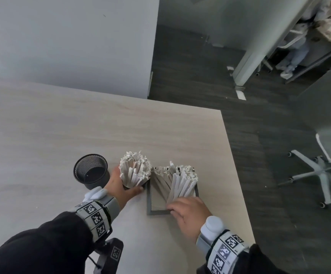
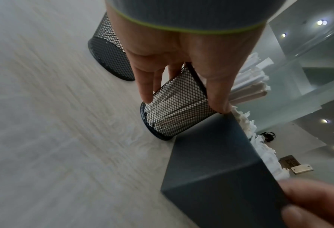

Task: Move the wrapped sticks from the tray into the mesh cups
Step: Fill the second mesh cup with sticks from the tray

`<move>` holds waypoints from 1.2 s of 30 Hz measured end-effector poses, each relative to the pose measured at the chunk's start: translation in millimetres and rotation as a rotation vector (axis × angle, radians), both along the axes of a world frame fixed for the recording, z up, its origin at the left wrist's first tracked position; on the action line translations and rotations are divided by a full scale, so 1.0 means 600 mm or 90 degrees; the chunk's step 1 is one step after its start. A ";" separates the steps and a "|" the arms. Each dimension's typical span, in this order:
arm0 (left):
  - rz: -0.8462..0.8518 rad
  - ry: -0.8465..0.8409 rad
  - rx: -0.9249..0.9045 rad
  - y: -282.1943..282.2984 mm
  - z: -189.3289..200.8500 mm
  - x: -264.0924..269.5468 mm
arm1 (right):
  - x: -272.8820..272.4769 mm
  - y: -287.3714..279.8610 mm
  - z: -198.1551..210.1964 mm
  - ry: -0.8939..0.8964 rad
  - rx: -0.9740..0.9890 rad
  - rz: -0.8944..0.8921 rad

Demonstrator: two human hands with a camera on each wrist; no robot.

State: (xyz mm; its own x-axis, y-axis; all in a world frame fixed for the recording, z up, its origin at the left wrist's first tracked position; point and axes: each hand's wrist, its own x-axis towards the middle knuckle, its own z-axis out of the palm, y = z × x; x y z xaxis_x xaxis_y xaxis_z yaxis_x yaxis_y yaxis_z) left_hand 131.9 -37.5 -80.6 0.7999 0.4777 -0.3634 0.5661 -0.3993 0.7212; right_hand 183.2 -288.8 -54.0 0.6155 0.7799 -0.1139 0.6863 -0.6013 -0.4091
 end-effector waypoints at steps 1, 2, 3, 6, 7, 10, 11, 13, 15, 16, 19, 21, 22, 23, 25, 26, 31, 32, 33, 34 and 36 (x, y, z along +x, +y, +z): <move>0.004 -0.001 -0.010 0.001 0.002 0.009 | 0.002 -0.007 0.000 -0.031 -0.006 -0.001; 0.003 -0.010 -0.020 -0.001 0.004 0.020 | 0.003 -0.015 0.003 -0.058 -0.010 -0.006; 0.008 -0.016 -0.025 0.001 0.007 0.028 | 0.004 -0.019 0.006 -0.075 -0.012 -0.011; 0.001 -0.010 -0.012 0.000 0.021 0.050 | 0.005 -0.036 0.010 -0.044 -0.022 -0.041; -0.002 -0.001 -0.007 0.000 0.027 0.055 | 0.006 -0.039 0.010 -0.031 -0.024 -0.051; -0.004 -0.022 -0.007 0.007 0.045 0.051 | 0.006 -0.038 0.014 0.025 0.007 -0.107; -0.007 -0.040 0.003 0.012 0.050 0.044 | 0.008 -0.036 0.017 0.049 0.028 -0.137; 0.005 -0.090 0.016 0.027 0.069 0.023 | 0.011 -0.029 0.024 0.091 0.054 -0.194; 0.027 -0.141 0.036 0.048 0.090 0.005 | 0.015 -0.020 0.026 0.109 0.091 -0.229; 0.026 -0.148 0.071 0.061 0.100 -0.003 | 0.017 -0.013 0.025 0.114 0.105 -0.238; -0.025 -0.027 0.259 0.109 0.119 -0.020 | 0.019 0.014 0.023 0.117 0.098 -0.245; -0.050 0.087 0.321 0.136 0.109 -0.025 | 0.020 0.029 0.023 0.085 0.058 -0.240; -0.061 0.124 0.326 0.146 0.097 -0.025 | 0.022 0.033 0.020 0.068 0.035 -0.239; -0.072 0.150 0.320 0.152 0.086 -0.025 | 0.023 0.035 0.017 0.060 0.017 -0.239; -0.092 0.180 0.289 0.158 0.066 -0.025 | 0.022 0.035 0.008 0.061 0.003 -0.241; -0.094 0.186 0.272 0.157 0.061 -0.027 | 0.022 0.035 0.004 0.057 0.006 -0.245; -0.083 0.137 0.224 0.123 0.058 -0.049 | 0.029 0.041 -0.001 0.095 0.014 -0.277; -0.095 0.130 0.202 0.114 0.057 -0.058 | 0.031 0.043 -0.001 0.107 0.011 -0.286; -0.119 0.128 0.185 0.105 0.057 -0.067 | 0.033 0.046 -0.002 0.115 0.011 -0.297; -0.150 0.128 0.175 0.096 0.056 -0.075 | 0.036 0.050 -0.003 0.120 0.008 -0.308; -0.212 0.128 0.170 0.073 0.059 -0.085 | 0.041 0.061 -0.002 0.122 -0.025 -0.314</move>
State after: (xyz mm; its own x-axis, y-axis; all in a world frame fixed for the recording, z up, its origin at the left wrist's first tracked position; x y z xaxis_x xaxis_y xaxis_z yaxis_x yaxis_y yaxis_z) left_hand 81.1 6.3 -45.3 0.8514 0.3053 -0.4266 0.4944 -0.7389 0.4578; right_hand 207.7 -252.3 -55.0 0.8736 0.3959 -0.2832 0.2335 -0.8513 -0.4698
